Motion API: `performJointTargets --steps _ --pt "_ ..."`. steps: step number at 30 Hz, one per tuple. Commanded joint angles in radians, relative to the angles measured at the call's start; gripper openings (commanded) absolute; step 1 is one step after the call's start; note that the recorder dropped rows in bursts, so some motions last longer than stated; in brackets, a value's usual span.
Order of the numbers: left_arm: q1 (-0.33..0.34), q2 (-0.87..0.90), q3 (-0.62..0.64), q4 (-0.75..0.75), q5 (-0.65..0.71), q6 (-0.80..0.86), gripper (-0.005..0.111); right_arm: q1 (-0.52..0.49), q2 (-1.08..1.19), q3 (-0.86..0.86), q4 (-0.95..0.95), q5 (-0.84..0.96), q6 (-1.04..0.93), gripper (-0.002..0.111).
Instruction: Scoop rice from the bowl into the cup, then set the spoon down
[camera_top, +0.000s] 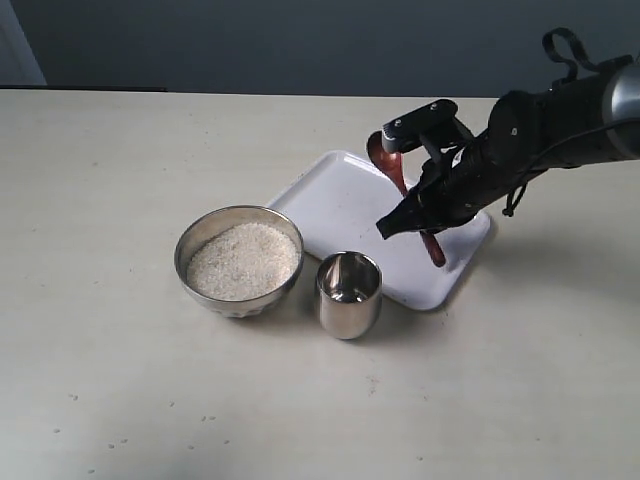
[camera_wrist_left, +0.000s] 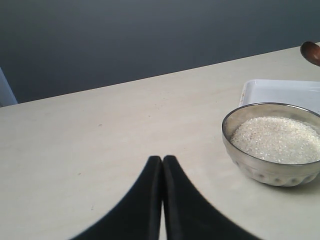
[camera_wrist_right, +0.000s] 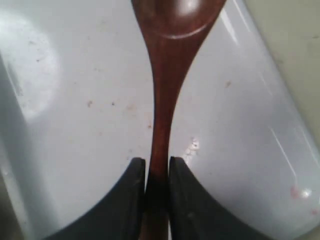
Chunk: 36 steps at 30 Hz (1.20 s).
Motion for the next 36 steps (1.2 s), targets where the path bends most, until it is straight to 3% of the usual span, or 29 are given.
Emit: performJointTargets --steps 1,12,13,17,18,29,32,34,36 --pt "-0.005 -0.004 -0.002 -0.001 -0.012 -0.004 0.001 0.03 0.027 -0.006 -0.001 -0.007 -0.005 -0.001" --pt "-0.005 -0.004 -0.002 -0.001 -0.012 -0.004 0.001 0.032 0.038 -0.006 0.001 0.024 -0.005 0.002" --pt "-0.005 -0.004 -0.002 -0.001 -0.012 -0.004 0.001 0.032 0.038 -0.006 0.001 0.025 -0.005 0.005" --pt "-0.005 -0.004 -0.002 -0.001 -0.012 -0.004 0.001 0.032 0.038 -0.006 0.001 0.018 -0.005 0.04" --pt "-0.005 -0.004 -0.002 -0.001 -0.012 -0.004 0.001 0.032 0.038 -0.006 0.001 0.015 -0.005 0.043" --pt "-0.005 -0.004 -0.002 -0.001 -0.012 -0.004 0.001 0.032 -0.059 -0.006 -0.002 0.085 0.003 0.029" --pt "-0.005 -0.004 -0.002 -0.001 -0.012 -0.004 0.001 0.03 -0.112 -0.006 -0.025 0.135 0.003 0.015" --pt "-0.005 -0.004 -0.002 -0.001 -0.012 -0.004 0.001 0.03 -0.152 -0.006 -0.071 0.174 0.003 -0.001" --pt "-0.005 -0.004 -0.002 -0.001 -0.012 -0.004 0.001 0.03 -0.195 -0.006 -0.119 0.22 0.009 -0.001"
